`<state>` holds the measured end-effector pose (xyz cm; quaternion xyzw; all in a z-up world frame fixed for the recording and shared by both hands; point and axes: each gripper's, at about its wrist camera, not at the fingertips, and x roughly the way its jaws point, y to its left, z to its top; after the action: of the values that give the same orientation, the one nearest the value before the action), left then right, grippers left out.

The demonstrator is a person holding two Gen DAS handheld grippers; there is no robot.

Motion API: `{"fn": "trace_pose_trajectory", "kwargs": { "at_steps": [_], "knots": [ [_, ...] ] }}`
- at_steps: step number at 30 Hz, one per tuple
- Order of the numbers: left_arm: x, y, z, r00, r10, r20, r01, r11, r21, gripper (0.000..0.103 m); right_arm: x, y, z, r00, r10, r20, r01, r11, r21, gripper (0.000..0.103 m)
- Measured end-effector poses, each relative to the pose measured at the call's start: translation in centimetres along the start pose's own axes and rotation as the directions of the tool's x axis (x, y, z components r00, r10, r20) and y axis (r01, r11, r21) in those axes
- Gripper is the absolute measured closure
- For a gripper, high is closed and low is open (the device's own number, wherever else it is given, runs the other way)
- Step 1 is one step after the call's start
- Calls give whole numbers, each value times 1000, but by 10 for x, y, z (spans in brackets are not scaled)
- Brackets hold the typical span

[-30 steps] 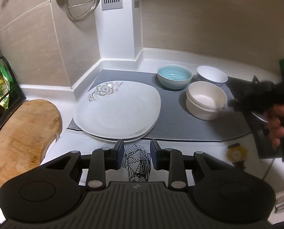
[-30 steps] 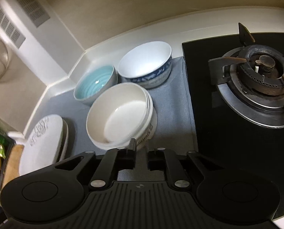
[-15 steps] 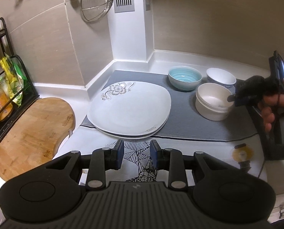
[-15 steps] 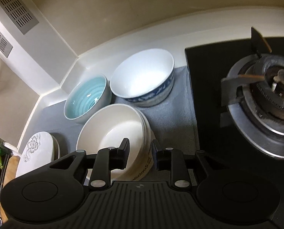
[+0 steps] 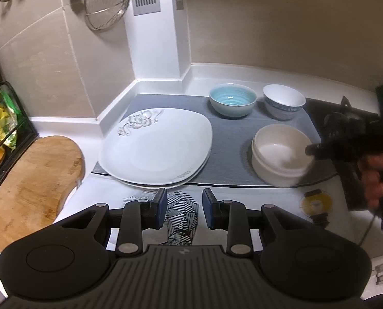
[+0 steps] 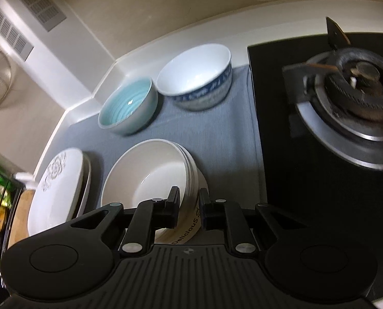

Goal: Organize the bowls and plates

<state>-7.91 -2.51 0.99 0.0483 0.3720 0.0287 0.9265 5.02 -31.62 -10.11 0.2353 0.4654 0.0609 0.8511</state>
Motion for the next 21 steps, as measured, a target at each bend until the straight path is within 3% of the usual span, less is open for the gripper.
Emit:
{"fn": "trace_pose_trajectory", "kwargs": {
  "at_steps": [8, 15, 21],
  "knots": [
    [28, -8, 13, 995, -97, 7, 97, 995, 28, 70, -25, 13, -28, 1000, -16, -11, 16, 998, -55, 86],
    [61, -12, 33, 975, -222, 25, 220, 974, 55, 70, -37, 24, -31, 996, -83, 12, 84, 995, -54, 82],
    [94, -7, 53, 961, -276, 11, 275, 960, 41, 70, -50, 37, -25, 988, -146, 47, 149, 987, -60, 82]
  ]
}}
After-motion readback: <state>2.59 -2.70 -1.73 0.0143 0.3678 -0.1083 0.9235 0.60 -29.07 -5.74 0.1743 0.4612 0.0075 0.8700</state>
